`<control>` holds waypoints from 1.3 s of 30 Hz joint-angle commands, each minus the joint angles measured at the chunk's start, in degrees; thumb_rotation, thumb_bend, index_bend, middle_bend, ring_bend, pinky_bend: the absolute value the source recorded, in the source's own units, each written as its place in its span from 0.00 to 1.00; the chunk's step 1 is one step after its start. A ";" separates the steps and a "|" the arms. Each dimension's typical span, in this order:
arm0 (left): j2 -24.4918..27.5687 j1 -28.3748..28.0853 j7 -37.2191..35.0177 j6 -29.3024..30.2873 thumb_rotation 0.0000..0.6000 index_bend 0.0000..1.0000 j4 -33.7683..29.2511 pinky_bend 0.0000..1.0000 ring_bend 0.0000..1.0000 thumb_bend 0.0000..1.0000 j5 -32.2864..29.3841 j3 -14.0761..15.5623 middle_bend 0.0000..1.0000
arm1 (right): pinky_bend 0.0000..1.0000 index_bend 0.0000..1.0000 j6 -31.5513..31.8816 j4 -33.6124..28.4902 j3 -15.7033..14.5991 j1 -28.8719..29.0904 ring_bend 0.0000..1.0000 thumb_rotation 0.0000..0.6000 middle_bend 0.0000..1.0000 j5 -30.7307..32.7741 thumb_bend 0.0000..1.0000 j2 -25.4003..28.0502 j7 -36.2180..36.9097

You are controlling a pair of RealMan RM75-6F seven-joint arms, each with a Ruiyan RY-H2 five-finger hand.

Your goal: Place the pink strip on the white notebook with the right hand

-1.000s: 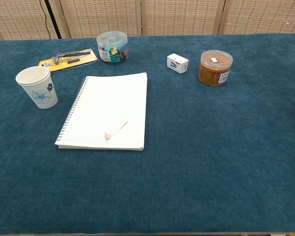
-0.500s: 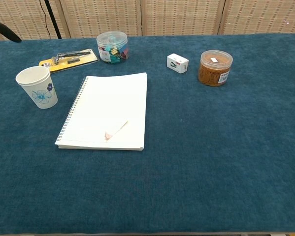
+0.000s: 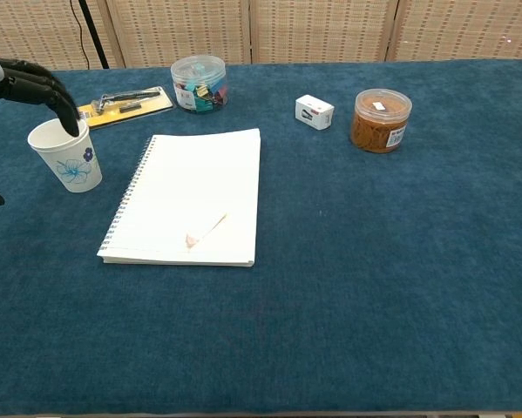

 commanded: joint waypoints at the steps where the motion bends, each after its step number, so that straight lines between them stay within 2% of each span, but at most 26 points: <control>1: -1.30 -1.27 7.01 -1.61 1.00 0.34 -2.86 0.00 0.00 0.00 -6.43 -0.70 0.00 | 0.00 0.00 -0.19 0.16 0.60 -0.27 0.00 1.00 0.00 -0.17 0.00 0.10 0.44; 8: -5.44 -4.66 10.09 -4.90 1.00 0.37 -3.03 0.00 0.00 0.00 -12.25 -0.48 0.00 | 0.00 0.00 -0.79 -0.26 1.60 -0.81 0.00 1.00 0.00 -1.06 0.00 0.26 1.45; 17: -9.94 -7.73 12.30 -5.42 0.99 0.37 -3.03 0.00 0.00 0.00 -16.44 -0.39 0.00 | 0.00 0.00 -1.65 -0.45 2.41 -1.23 0.00 1.00 0.00 -1.77 0.00 0.43 2.62; 21: -13.20 -9.31 14.33 -5.20 0.85 0.35 -2.26 0.00 0.00 0.00 -20.19 -0.16 0.00 | 0.00 0.00 -1.83 -0.66 2.69 -1.56 0.00 1.00 0.00 -2.10 0.00 0.52 2.97; 26: -15.20 -10.52 14.65 -4.60 0.60 0.35 -2.05 0.00 0.00 0.00 -24.13 -0.33 0.00 | 0.00 0.00 -2.14 -0.79 2.91 -1.72 0.00 1.00 0.00 -2.51 0.00 0.50 3.28; 29: -16.24 -11.11 14.22 -4.12 0.53 0.35 -1.66 0.00 0.00 0.00 -25.41 -0.38 0.00 | 0.00 0.00 -2.29 -0.84 3.10 -1.80 0.00 1.00 0.00 -2.68 0.00 0.47 3.31; 32: -17.13 -11.56 13.33 -3.74 0.48 0.35 -1.14 0.00 0.00 0.00 -25.93 -0.23 0.00 | 0.00 0.00 -2.38 -0.92 3.26 -1.94 0.00 1.00 0.00 -2.89 0.00 0.45 3.42; 39: -19.54 -13.33 14.30 -3.11 0.47 0.35 1.17 0.00 0.00 0.00 -29.39 0.32 0.00 | 0.00 0.00 -2.86 -1.12 3.48 -2.06 0.00 1.00 0.00 -3.36 0.00 0.34 3.42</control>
